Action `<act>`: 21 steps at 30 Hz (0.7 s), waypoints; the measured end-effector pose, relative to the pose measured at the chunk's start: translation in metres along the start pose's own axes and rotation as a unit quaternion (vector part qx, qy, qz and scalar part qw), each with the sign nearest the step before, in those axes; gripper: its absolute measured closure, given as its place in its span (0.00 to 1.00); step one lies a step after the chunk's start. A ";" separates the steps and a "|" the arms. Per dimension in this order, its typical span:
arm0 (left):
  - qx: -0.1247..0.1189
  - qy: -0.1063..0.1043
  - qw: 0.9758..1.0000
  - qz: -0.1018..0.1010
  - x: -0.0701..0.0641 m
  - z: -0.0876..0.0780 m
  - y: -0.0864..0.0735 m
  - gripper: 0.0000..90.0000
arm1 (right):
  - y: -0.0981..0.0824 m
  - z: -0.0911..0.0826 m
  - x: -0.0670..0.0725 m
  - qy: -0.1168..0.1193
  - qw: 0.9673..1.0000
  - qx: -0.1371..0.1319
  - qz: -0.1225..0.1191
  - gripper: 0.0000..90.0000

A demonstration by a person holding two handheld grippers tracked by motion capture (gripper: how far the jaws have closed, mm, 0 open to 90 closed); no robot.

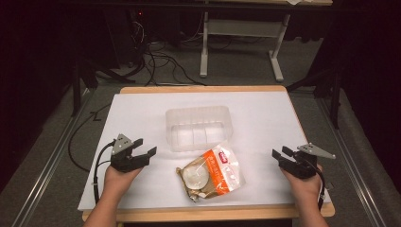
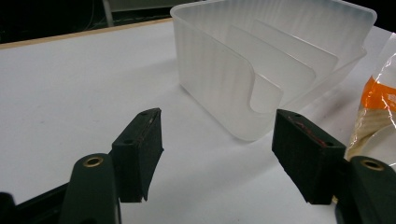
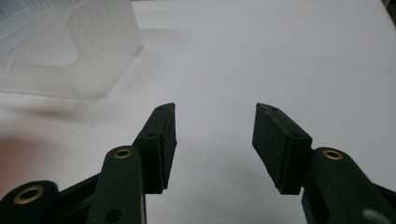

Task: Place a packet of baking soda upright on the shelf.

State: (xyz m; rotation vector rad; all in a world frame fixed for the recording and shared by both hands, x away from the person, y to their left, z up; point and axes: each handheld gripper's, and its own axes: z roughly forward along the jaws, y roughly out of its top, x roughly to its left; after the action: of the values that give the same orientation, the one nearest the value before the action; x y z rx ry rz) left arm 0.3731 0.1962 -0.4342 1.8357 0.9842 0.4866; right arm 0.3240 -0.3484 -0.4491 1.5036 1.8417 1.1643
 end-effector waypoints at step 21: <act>-0.004 -0.001 1.000 0.004 0.002 -0.002 0.000 0.38 | -0.001 -0.002 0.009 0.006 1.000 0.003 -0.010 0.59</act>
State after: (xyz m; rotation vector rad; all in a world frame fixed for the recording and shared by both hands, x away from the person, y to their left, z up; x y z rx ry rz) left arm 0.3724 0.1989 -0.4331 1.8335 0.9730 0.4931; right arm 0.3198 -0.3407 -0.4481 1.4798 1.8656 1.1631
